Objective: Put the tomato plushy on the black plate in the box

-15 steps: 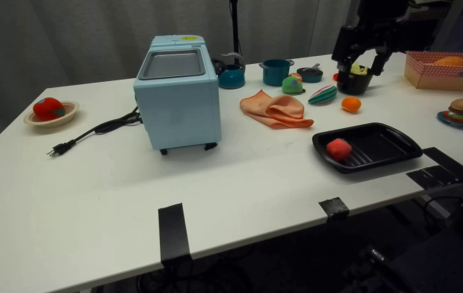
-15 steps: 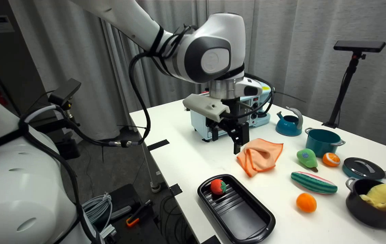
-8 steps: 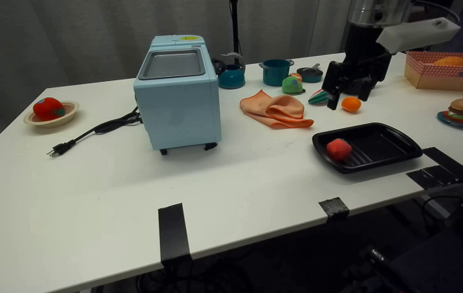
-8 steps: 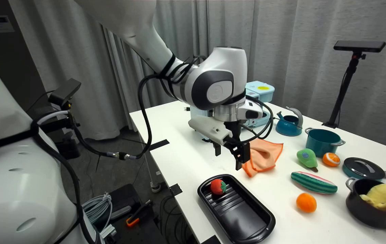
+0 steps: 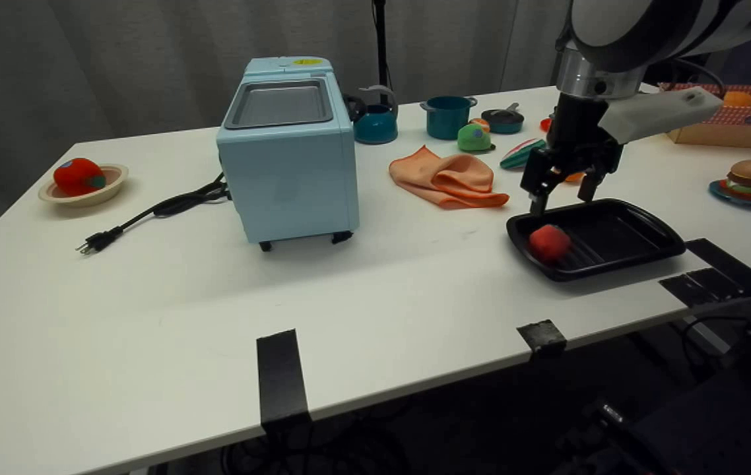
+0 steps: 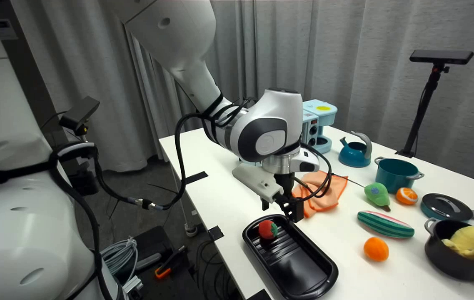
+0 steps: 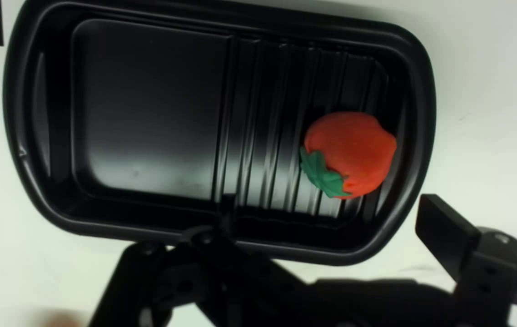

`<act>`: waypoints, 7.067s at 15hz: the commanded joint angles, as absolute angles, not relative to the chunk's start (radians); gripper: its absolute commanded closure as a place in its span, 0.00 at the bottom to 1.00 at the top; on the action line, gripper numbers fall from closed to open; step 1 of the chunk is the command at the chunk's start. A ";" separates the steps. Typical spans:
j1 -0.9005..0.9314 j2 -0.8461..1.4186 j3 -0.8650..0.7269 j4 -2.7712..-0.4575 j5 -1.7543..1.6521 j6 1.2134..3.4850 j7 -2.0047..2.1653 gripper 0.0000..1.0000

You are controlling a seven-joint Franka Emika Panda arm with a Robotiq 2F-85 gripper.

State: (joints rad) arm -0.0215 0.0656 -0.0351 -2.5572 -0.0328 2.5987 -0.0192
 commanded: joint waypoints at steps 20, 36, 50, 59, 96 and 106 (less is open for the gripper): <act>-0.022 0.194 -0.059 -2.530 -0.052 2.642 0.008 0.87; -0.034 0.156 -0.049 -2.110 0.028 2.453 0.030 0.95; 0.017 0.560 -0.113 -1.598 -0.101 2.584 0.232 0.95; 0.095 0.685 -0.241 -1.467 -0.182 2.632 0.404 0.95; -0.096 0.614 -0.437 -1.362 -0.507 2.357 0.321 0.95; -0.196 0.623 -0.513 -1.360 -0.505 2.386 0.362 0.95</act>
State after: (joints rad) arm -0.1726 0.6149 -0.4898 -1.3817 -0.5018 2.3714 0.3459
